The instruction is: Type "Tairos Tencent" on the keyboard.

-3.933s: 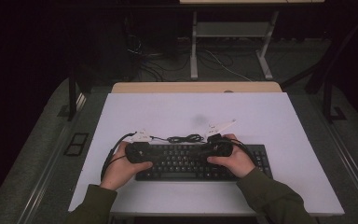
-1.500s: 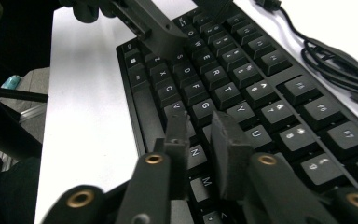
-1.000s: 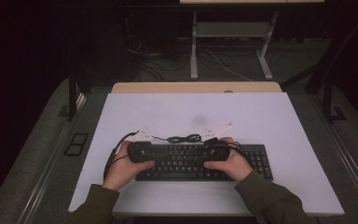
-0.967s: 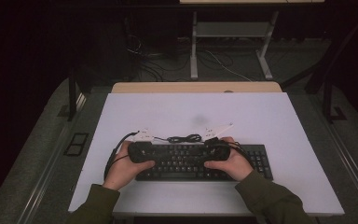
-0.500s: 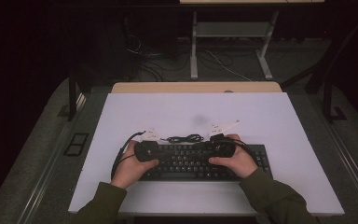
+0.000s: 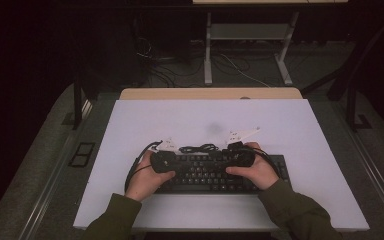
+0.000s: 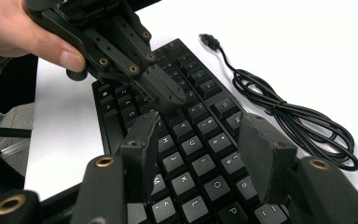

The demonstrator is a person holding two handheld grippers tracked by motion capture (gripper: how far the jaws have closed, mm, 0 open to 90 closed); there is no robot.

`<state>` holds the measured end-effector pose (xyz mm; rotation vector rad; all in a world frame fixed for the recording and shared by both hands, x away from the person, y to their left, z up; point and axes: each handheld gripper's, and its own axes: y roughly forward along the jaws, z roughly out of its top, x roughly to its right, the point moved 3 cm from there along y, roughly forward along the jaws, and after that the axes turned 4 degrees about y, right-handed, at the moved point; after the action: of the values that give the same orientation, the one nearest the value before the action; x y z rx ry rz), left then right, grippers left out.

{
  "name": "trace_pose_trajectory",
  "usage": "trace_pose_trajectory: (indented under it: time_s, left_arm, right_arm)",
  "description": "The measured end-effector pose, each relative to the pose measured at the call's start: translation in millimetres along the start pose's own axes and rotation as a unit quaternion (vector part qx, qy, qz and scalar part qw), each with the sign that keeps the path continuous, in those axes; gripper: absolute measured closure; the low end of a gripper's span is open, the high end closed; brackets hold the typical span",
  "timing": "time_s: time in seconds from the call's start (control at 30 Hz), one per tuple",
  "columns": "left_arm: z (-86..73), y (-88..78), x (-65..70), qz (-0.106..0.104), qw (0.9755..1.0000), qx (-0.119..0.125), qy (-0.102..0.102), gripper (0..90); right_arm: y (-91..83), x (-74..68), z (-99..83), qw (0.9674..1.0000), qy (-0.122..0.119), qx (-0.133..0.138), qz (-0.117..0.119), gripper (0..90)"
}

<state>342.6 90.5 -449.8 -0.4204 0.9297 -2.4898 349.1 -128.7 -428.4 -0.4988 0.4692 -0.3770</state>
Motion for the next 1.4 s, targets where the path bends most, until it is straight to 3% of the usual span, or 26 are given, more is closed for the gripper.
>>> trace_pose_trajectory:
  time_s: [0.27,0.37,0.57,0.83,1.1,1.4]
  left_arm:
    - [-0.7,3.0,0.4,0.003,0.9999,-0.014,0.002,88.9]
    - [-0.1,3.4,1.5,0.003,0.9999,-0.011,-0.006,88.9]
    - [1.4,0.8,1.3,0.001,1.0000,-0.006,0.003,88.7]
    - [2.1,-5.7,3.9,0.001,0.9998,0.019,-0.004,70.8]
    - [-2.8,-13.7,6.6,0.001,0.9993,0.038,0.006,52.2]
    - [-8.1,-34.0,6.5,-0.001,0.9967,0.081,0.003,41.8]
  right_arm:
    - [-2.8,1.0,2.0,1.0000,-0.002,0.006,0.001,48.1]
    - [-4.0,1.2,2.0,1.0000,0.000,0.007,0.002,48.2]
    - [-7.8,2.3,1.5,0.9999,0.001,0.011,0.001,48.1]
    - [-11.8,4.1,0.6,0.9998,0.009,0.018,0.002,44.6]
    - [-19.0,6.7,-5.4,0.9995,-0.001,0.032,-0.007,38.8]
    - [-43.2,11.0,-20.2,0.9984,0.001,0.051,-0.023,36.7]
